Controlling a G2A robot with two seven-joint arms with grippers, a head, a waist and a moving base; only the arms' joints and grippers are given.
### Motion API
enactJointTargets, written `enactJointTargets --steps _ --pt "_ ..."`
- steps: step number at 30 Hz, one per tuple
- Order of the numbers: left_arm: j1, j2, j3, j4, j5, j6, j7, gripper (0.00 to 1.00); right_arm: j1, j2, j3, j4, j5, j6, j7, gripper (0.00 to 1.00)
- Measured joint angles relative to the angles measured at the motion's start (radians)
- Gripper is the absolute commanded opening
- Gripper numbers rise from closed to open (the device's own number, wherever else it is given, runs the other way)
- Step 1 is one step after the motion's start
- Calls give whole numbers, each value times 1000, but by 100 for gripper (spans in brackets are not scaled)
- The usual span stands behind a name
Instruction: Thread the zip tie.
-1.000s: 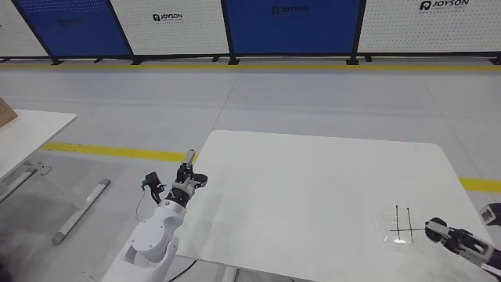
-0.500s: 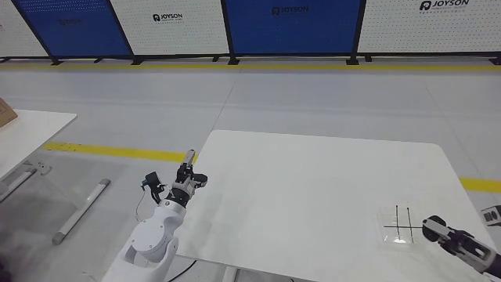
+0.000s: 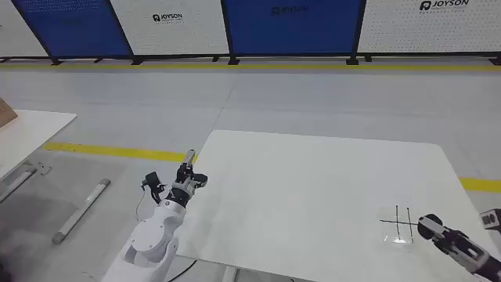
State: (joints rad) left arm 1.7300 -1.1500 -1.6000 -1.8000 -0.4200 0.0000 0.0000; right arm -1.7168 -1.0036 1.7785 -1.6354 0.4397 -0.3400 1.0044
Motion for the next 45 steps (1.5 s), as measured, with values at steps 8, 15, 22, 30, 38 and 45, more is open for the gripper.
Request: enactJointTargets --steps 8,15,22,30,38,45 --pt "0 0 0 0 0 0 0 100 -44 -12 -13 -48 -70 0 -59 0" --pt "-6 0 8 -11 13 0 -16 100 -44 -12 -13 -48 -69 0 -58 0" --pt "-19 1 72 -84 37 60 -171 100 -44 -12 -13 -48 -69 0 -58 0" --pt "-108 -3 222 10 191 137 -244 100 -44 -12 -13 -48 -69 0 -58 0" --pt "-112 -4 223 18 192 137 -234 100 -46 -20 -22 -86 -37 0 -117 0" --pt "-103 2 237 34 223 63 -324 100 -102 -54 -66 -176 -63 0 -256 0"
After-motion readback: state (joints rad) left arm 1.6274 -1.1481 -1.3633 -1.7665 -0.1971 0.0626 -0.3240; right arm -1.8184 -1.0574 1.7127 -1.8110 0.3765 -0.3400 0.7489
